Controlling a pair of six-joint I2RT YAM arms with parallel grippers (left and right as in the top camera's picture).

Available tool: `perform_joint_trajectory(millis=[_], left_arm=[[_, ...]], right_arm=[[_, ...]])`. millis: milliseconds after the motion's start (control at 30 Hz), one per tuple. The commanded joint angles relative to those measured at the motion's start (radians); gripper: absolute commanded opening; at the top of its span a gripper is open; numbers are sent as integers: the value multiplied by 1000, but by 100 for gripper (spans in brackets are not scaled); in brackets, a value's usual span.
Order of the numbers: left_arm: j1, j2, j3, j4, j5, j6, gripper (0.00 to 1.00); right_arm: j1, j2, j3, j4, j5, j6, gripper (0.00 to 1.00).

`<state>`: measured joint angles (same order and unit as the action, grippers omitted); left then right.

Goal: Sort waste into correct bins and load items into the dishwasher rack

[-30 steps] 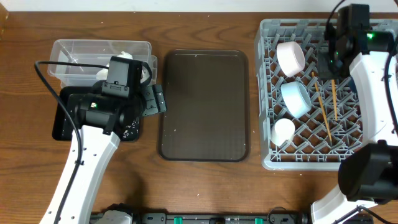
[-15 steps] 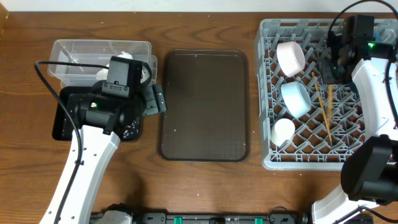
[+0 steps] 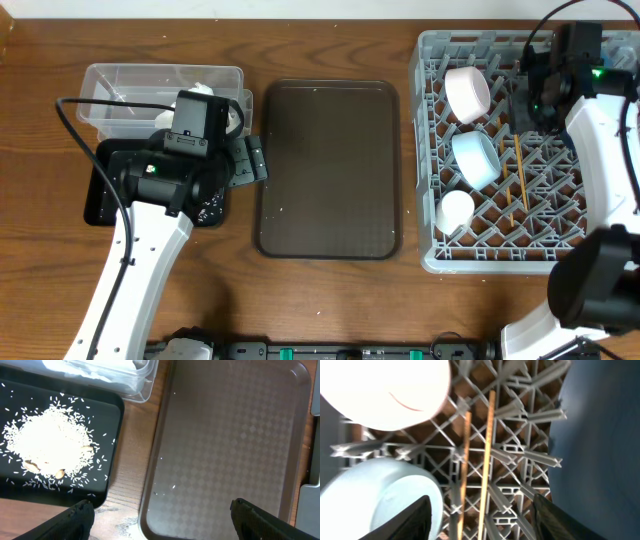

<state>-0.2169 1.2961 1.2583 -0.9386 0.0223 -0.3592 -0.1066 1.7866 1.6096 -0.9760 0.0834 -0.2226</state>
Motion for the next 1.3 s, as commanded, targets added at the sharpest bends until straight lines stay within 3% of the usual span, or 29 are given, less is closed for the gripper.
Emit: perform_joint_trajectory(millis=[0,433,833,1067,1267], left_arm=[[4,6,15,-3,-8,10,90],[4,6,15,-3,-8,10,90],[4,6,15,-3,-8,10,90],[4,6,15,-3,-8,10,90],[4,6,15,-3,-8,10,90]], right_arm=[[35,-99,35,-4,-48,4,66],[181,-328,35,-56,-66,5,99],[318,-388,35,-147,-146,10,99],[330,-410,35,-180,-164,134,99],[330,-418,35,-251,-163,148,99]])
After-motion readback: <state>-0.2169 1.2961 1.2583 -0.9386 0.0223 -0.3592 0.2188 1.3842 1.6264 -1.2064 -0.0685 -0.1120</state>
